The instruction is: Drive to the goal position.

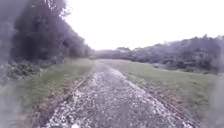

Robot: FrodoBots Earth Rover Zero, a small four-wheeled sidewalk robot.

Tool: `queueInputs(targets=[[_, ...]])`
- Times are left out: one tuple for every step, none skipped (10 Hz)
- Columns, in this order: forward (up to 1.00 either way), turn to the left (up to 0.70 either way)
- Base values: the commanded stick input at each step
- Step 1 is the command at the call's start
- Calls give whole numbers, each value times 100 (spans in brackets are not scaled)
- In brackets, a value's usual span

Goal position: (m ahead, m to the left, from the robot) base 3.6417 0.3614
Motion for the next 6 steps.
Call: queueInputs(targets=[[70, 0], [70, 0], [70, 0], [70, 0], [70, 0], [70, 0]])
